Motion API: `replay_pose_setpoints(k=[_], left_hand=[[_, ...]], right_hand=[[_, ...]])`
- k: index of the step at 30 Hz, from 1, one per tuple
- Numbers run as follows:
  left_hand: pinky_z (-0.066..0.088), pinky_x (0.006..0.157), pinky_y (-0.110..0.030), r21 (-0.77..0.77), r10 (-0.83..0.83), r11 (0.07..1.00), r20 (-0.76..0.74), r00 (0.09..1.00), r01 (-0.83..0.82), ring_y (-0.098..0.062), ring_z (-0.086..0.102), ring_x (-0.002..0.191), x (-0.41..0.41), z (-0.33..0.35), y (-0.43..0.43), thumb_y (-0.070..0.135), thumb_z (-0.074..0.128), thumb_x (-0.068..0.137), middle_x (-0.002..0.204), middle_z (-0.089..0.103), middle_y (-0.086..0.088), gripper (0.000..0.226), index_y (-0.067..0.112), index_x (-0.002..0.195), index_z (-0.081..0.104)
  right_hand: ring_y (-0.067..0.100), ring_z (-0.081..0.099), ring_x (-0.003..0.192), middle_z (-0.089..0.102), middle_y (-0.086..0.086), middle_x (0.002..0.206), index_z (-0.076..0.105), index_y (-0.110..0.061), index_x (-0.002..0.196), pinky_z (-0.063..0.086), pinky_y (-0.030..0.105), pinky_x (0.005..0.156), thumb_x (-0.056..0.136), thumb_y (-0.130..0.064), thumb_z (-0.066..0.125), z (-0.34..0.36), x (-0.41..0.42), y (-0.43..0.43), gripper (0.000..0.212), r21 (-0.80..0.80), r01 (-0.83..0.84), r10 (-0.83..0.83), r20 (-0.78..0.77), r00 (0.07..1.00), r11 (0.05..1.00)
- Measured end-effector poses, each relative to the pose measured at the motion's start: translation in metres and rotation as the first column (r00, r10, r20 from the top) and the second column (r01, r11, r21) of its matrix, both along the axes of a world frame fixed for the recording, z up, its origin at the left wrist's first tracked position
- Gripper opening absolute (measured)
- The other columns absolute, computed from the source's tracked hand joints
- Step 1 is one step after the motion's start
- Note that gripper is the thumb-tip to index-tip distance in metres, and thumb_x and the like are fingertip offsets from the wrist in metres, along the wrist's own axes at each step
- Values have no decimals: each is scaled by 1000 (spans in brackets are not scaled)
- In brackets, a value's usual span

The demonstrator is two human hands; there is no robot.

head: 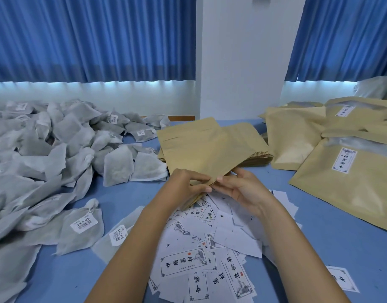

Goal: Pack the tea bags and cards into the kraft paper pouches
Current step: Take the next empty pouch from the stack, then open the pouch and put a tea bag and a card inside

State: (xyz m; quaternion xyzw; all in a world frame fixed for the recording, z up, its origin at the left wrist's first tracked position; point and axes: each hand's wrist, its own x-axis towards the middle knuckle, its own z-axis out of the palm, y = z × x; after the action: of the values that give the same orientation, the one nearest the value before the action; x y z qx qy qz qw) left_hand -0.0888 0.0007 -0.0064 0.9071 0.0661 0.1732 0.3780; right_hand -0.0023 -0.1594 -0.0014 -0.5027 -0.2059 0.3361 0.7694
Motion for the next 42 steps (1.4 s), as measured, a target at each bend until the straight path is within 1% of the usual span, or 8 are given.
replay_pose_setpoints(k=[5,13,19,26,31,35,38,42], left_hand=[[39,70,-2,24,39,999,53,998,-41,14,58,78,-3,4,1,22,69,85,89,71,14,13,24,96,76],[40,72,-36,417,129,897,74,989,-148,-31,57,85,1,8,-37,11,47,91,93,65,-15,21,1,98,64],[37,65,-32,220,140,956,250,958,-197,-28,55,75,-6,14,-36,6,49,92,80,62,-15,15,-4,91,61],[42,75,-33,450,166,879,15,986,-155,-25,53,96,12,-1,-41,5,48,91,103,59,-11,17,5,104,59],[28,61,-30,463,305,826,110,946,-320,-28,51,87,8,-1,-39,10,44,91,92,56,-14,14,2,84,53],[33,59,-39,305,426,810,281,860,-501,-35,53,70,1,7,-32,-1,43,86,75,51,-19,6,3,82,47],[32,58,-36,358,460,742,342,819,-567,-33,54,77,-3,8,-24,7,50,85,81,53,-11,9,5,93,53],[36,58,-31,575,441,687,155,884,-444,-22,58,95,-1,-1,-28,11,54,87,124,47,1,52,30,134,41]], right_hand=[[27,70,94,71,17,106,54,3,119,58,28,75,87,12,54,0,1,1,34,11,-6,6,-41,999,1000],[25,66,83,67,16,87,62,2,96,58,34,80,95,-5,51,-1,-8,10,13,-61,11,-10,19,1000,998],[19,70,84,70,13,90,60,5,100,58,27,76,93,4,49,-1,-7,11,13,39,27,-28,45,999,999],[24,60,65,61,17,72,59,1,80,56,30,63,91,10,39,-12,-17,31,24,-218,343,-300,206,931,914],[26,64,73,66,10,67,60,-6,71,52,37,74,91,5,37,-12,-23,33,32,-269,434,-288,446,847,860],[18,70,58,57,-5,46,47,-10,66,45,18,48,93,8,36,-15,-27,34,34,-289,424,-290,407,866,859],[11,67,50,63,1,51,52,-3,74,45,13,44,90,12,34,-14,-35,35,28,-238,385,-315,284,906,892],[32,68,70,66,17,72,60,5,76,57,40,67,80,11,38,-15,-32,37,23,-185,400,-361,209,909,898]])
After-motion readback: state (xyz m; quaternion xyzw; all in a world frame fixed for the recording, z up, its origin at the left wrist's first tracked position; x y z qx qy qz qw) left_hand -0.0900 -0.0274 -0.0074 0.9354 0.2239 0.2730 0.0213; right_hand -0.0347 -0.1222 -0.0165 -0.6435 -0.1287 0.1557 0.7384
